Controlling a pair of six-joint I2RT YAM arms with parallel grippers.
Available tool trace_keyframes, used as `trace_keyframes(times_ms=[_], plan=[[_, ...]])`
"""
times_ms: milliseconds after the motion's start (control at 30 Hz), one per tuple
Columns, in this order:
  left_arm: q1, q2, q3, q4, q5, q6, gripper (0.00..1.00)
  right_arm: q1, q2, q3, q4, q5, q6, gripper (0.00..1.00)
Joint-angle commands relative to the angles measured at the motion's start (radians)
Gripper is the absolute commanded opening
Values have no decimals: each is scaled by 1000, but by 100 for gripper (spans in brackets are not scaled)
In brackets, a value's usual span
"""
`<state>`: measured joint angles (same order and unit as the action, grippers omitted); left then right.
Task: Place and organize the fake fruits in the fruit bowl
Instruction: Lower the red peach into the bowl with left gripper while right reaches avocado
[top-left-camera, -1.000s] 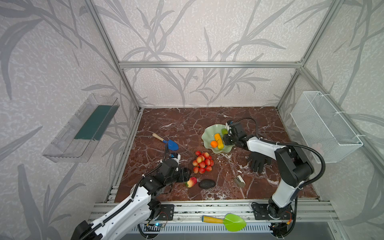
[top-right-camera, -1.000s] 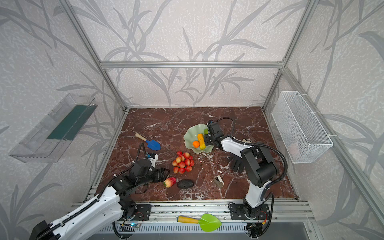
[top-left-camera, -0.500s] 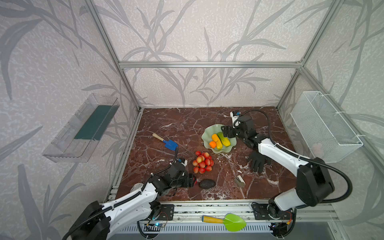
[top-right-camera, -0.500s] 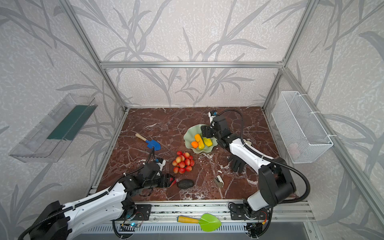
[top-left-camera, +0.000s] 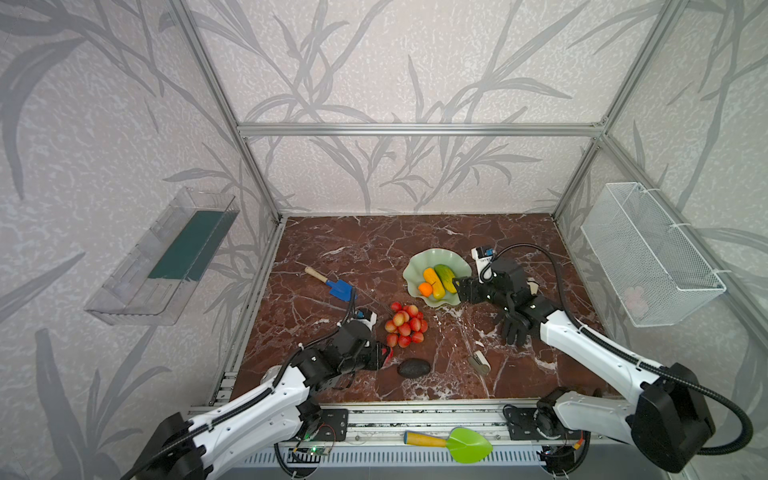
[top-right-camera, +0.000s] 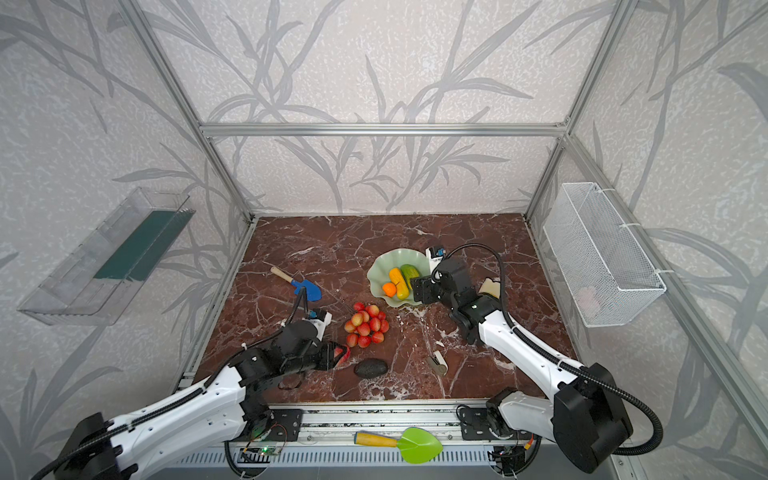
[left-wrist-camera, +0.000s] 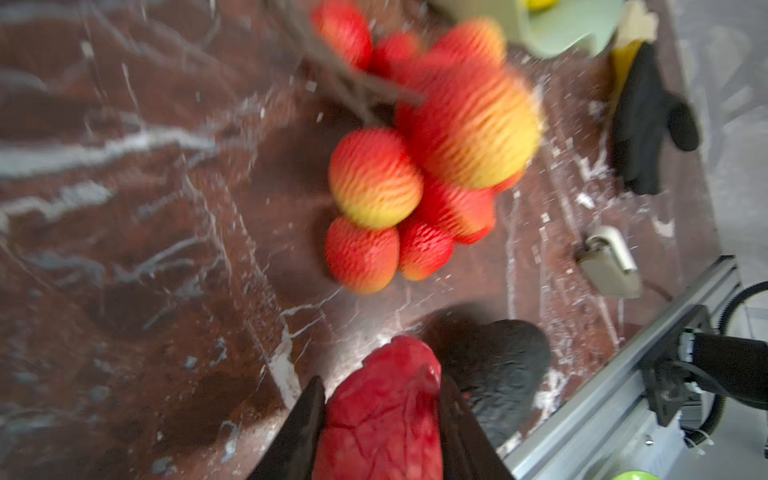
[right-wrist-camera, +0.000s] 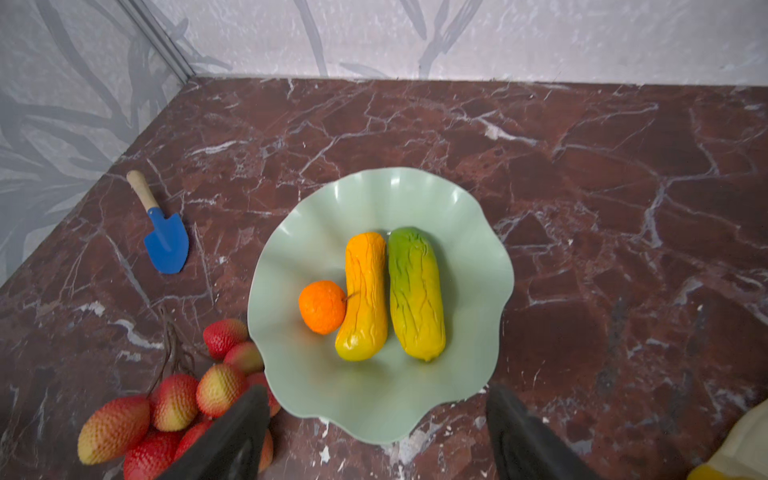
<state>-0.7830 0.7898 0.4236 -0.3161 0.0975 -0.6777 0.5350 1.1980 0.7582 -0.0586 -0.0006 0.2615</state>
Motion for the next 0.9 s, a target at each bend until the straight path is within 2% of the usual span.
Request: trace_keyframes(times_ms=[0, 167, 367, 600, 867], plan=[[14, -10, 153, -86, -85, 112, 36, 41, -46, -33, -71, 18, 4, 81], [72, 204, 336, 9, -50, 252, 36, 113, -90, -63, -149, 55, -41, 80], [195, 557, 517, 217, 133, 291, 35, 184, -179, -124, -185, 42, -50, 80], [211, 901, 773, 266, 173, 289, 34, 288, -209, -185, -170, 31, -64, 81], [221, 1150, 994, 155, 142, 290, 34, 342, -195, -187, -154, 39, -122, 81]])
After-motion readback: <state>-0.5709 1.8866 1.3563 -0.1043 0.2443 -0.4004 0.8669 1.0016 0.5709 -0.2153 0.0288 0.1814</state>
